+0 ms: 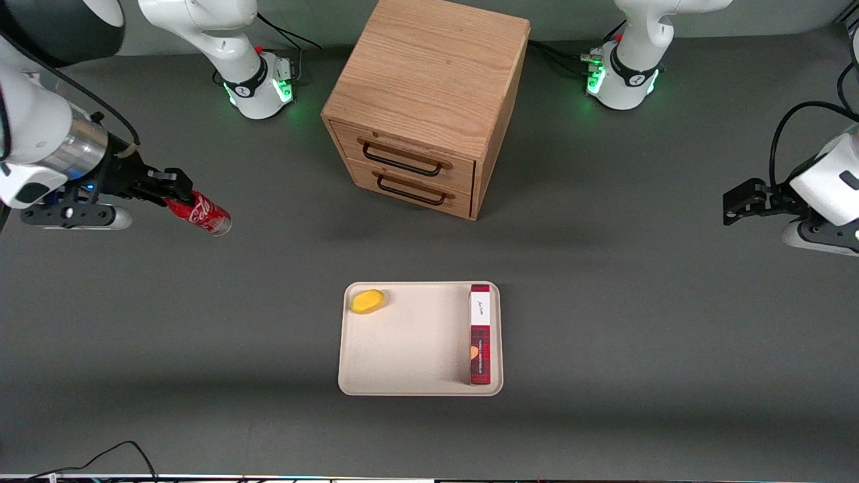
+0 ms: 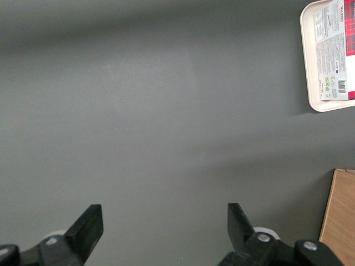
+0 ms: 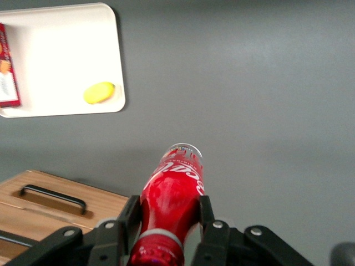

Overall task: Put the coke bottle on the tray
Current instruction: 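Lift the bottle off the table with the right gripper, then carry the bottle over the cream tray beside the yellow lemon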

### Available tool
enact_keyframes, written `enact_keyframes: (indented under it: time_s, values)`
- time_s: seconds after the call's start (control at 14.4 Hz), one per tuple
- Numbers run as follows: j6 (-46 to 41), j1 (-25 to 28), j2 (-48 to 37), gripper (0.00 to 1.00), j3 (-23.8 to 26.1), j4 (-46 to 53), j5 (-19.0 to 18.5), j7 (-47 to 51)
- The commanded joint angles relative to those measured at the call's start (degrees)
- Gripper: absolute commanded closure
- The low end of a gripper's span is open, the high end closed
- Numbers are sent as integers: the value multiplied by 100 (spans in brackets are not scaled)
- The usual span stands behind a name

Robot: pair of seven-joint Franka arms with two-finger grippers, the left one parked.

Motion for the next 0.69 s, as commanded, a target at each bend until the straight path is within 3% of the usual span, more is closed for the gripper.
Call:
enact_keyframes:
  time_s: [0.0, 0.21, 0.62]
  values:
    - [-541, 482, 1786, 100, 177, 2332, -54, 1149]
    - [272, 790, 2597, 100, 310, 2864, -132, 2231]
    - [2391, 1292, 4056, 100, 432, 2847, -1185, 3927]
